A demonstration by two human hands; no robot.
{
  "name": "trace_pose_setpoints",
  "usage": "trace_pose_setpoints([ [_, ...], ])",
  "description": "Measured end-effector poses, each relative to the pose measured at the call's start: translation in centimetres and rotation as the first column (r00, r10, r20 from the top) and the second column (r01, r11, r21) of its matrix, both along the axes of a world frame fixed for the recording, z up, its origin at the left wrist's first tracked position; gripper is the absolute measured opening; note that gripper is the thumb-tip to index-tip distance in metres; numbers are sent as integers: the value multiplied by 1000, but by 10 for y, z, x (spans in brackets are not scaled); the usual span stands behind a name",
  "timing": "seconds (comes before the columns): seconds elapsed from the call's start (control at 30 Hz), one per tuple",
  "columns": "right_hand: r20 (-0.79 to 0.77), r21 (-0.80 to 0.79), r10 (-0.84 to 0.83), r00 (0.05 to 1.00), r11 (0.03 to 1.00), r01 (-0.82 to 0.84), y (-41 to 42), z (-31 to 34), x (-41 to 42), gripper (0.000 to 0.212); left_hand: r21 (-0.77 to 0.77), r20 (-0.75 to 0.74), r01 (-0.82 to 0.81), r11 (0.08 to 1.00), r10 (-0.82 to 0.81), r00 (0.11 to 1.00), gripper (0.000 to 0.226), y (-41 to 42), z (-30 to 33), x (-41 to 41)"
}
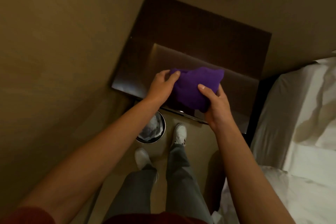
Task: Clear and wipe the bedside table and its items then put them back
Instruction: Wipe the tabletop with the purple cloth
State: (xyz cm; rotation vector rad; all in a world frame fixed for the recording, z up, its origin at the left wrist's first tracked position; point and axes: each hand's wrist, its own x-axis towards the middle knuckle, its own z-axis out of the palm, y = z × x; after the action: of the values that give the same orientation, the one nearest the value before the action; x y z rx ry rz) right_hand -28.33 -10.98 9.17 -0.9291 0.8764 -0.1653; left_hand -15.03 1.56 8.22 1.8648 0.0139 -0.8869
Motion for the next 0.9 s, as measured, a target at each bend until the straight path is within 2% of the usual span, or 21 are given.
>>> trace_pose_setpoints([
  [0.1,-9,-18,11,1000,1000,-11,-30,-3,-8,64,-55,-166,133,990,-141,976,61,-35,7,2],
  [0.17,-17,-19,-11,1000,1000,10,-49,-4,-13,69,-118,-278,254,960,-278,920,54,-56,7,1],
  [0.23,-28,-32,-46,999,998,45,-68,-4,-20,70,-167,-276,358,919,-392,878,49,-79,4,-3],
  [0.3,-30,-29,-78,996,997,78,-86,-4,-29,72,-173,-253,394,903,-428,868,46,-102,2,-5],
  [0.37,-33,7,-126,991,992,127,-100,-5,-39,71,-162,-192,387,908,-414,890,37,-126,0,-6],
  [0.47,-50,91,-217,975,971,220,-118,-8,-55,59,-159,-108,370,915,-389,915,22,-161,-1,-8],
  [0.57,-78,158,-301,951,938,310,-130,-12,-70,61,-210,-92,342,916,-367,926,15,-192,1,-15],
  [0.77,-37,365,-357,933,865,345,-127,-12,-94,57,-353,-262,173,919,-275,925,24,-228,8,-50],
  [0.9,19,433,-499,866,785,443,-118,-6,-110,71,-353,-417,-33,935,-126,900,39,-236,8,-79],
])
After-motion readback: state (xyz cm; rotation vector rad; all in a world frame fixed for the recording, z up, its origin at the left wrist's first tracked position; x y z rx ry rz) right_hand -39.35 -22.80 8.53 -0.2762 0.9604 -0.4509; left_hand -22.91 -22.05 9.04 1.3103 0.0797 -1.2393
